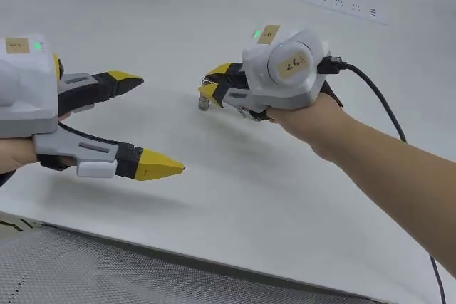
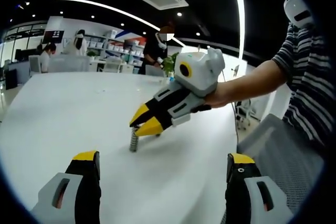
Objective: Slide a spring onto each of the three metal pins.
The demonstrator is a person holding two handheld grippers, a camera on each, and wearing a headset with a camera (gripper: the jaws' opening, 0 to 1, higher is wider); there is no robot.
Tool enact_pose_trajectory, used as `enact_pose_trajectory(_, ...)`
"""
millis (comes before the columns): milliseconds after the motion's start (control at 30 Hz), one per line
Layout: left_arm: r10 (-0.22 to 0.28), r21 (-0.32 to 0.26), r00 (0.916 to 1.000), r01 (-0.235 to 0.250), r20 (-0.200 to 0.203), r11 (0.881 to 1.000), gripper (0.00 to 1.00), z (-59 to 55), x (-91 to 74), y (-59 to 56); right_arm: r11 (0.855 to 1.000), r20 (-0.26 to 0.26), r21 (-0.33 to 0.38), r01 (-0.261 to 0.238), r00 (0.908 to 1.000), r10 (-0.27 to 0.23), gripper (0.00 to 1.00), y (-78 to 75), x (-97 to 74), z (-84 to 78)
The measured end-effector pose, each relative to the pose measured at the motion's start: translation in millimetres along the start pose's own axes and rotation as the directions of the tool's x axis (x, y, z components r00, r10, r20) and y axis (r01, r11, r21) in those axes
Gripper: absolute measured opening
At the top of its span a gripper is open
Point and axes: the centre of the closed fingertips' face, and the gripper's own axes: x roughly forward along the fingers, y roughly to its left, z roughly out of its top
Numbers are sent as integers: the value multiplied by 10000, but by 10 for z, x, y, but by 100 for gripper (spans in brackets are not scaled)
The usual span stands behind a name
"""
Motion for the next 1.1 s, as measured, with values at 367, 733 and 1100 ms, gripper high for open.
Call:
enact_pose_trajectory(367, 52, -37, 10000, -52, -11, 10000, 97, -2, -6, 11, 9998, -112, 157, -108, 9999, 110, 8, 57, 3, -33)
enact_pose_trajectory(733, 96, 16, 9999, -96, 135, 10000, 97, 101, 22, 39, 9978, 313, 668, 16, 9995, -37, 16, 17, -81, 98)
enact_pose_trajectory(1100, 112, 123, 9997, -115, 223, 9999, 97, 246, 56, 79, 9823, 1338, 1867, 164, 9901, -420, 33, -9, -371, 144)
